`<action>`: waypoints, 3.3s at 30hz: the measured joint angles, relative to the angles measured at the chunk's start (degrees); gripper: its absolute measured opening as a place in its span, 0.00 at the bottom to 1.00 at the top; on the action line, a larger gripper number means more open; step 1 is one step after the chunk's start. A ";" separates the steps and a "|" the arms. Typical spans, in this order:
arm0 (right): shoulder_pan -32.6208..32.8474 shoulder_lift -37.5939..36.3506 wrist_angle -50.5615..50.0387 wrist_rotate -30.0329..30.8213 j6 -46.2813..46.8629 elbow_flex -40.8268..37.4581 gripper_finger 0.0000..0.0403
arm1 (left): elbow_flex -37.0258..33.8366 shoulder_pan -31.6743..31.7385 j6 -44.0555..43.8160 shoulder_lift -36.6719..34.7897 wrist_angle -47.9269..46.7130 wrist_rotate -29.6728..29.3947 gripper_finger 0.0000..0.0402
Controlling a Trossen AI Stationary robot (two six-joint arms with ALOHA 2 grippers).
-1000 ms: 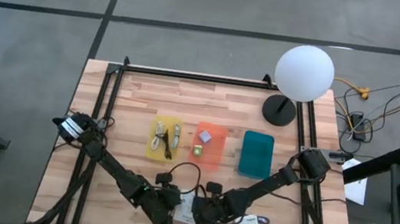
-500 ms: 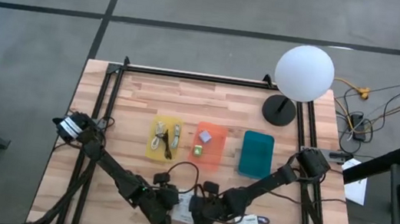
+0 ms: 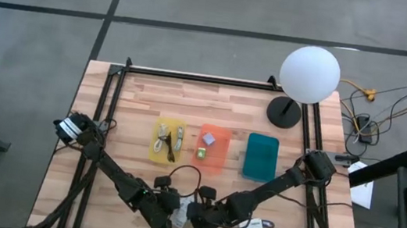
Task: Pick and place items into bin
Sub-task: Put the top white card reader box into the blue bin
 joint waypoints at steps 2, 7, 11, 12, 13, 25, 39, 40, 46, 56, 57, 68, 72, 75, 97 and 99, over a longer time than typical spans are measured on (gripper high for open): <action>-0.02 0.00 0.02 0.02 -0.20 0.04 0.03 | 0.00 -0.13 -0.03 -0.04 0.05 -0.10 0.03; -0.02 -0.03 -0.02 0.09 -0.22 0.04 0.03 | 0.00 -0.28 -0.04 -0.04 0.32 -0.31 0.03; -0.02 -0.42 -0.04 1.85 -0.38 0.04 0.03 | 0.00 -0.25 -0.07 -0.04 0.46 -0.33 0.03; -0.02 -0.70 -0.04 2.44 -0.75 0.04 0.03 | 0.00 -0.25 -0.13 -0.04 0.52 -0.31 0.03; -0.09 -1.02 0.02 3.34 -1.17 0.05 0.03 | 0.00 -0.25 -0.17 -0.04 0.74 -0.25 0.03; -1.95 -1.25 -0.42 6.16 -1.70 -0.07 0.03 | 0.42 -0.25 -0.11 0.05 1.38 0.34 0.03; -2.13 -1.27 -2.86 2.67 2.45 -0.18 0.03 | 0.42 -0.28 -0.09 -0.04 1.05 0.04 0.03; -2.12 -1.27 -2.84 2.14 2.60 -0.18 0.03 | 0.42 -0.28 -0.08 -0.04 1.05 0.04 0.03; -2.27 -1.27 -2.29 -1.69 3.48 -0.18 0.04 | 0.39 -0.28 0.00 -0.06 1.01 0.04 0.03; -3.26 -1.48 -3.48 -3.06 5.22 -0.18 0.36 | 0.28 -0.28 -0.04 -0.15 1.00 0.00 0.03; -3.27 -1.66 -3.92 -3.06 5.12 -0.18 0.39 | 0.24 -0.28 -0.04 -0.15 0.99 0.00 0.03; -3.98 -2.01 -5.18 -8.14 1.11 0.89 0.54 | -1.46 -0.32 -1.58 -0.15 1.00 0.00 0.03; -4.41 -2.01 -5.19 -10.15 0.03 0.95 0.54 | -1.48 -0.32 -1.57 -0.15 1.03 0.00 0.03; -4.80 -2.01 -5.18 -11.02 0.00 1.00 0.54 | -1.49 -0.32 -1.55 -0.15 1.14 -0.02 0.03; -5.29 -3.50 -5.05 -16.53 8.85 1.02 0.54 | -1.49 -0.25 -1.46 -0.15 2.57 -1.06 0.03; -5.29 -3.53 -4.36 -15.68 9.83 1.02 0.54 | -1.49 -0.25 -1.46 -0.15 2.56 -1.12 0.03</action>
